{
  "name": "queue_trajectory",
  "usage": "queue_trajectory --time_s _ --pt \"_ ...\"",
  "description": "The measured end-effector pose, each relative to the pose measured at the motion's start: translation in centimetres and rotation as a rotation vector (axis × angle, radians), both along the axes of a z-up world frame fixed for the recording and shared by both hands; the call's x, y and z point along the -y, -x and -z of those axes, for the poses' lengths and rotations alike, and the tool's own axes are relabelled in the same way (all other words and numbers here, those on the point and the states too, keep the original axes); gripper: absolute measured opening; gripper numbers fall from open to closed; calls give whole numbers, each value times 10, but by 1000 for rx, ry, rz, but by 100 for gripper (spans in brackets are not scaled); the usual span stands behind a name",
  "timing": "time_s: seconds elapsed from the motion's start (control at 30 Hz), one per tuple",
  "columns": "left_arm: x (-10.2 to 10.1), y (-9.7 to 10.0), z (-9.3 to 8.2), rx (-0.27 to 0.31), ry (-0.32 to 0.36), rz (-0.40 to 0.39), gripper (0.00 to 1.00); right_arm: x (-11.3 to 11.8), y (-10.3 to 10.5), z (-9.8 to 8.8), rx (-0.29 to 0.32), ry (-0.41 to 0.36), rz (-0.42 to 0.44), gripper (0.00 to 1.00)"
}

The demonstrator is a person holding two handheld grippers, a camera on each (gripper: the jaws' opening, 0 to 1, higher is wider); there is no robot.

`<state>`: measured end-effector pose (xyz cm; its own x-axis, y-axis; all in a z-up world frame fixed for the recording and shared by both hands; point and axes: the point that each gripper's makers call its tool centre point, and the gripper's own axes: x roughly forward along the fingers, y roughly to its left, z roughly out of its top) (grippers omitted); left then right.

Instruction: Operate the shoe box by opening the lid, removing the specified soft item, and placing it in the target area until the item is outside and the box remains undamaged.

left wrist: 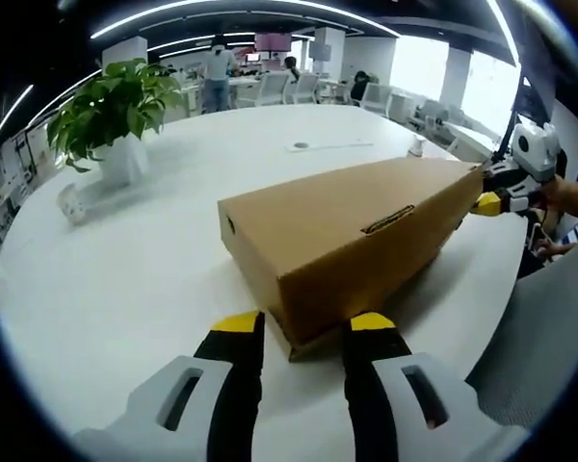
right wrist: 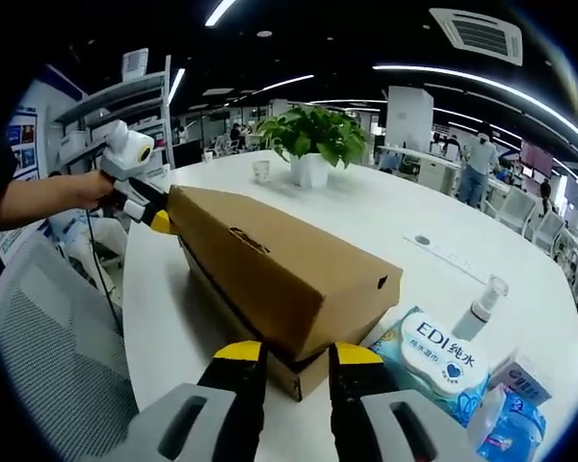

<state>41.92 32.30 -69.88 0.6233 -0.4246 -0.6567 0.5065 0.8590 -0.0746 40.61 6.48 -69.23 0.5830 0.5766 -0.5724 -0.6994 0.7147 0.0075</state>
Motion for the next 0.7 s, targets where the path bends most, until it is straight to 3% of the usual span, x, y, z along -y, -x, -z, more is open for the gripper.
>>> queue_trajectory --time_s 0.7 --pt "1 5 0 -12 -11 17 33 -1 1 4 -7 6 -3 24"
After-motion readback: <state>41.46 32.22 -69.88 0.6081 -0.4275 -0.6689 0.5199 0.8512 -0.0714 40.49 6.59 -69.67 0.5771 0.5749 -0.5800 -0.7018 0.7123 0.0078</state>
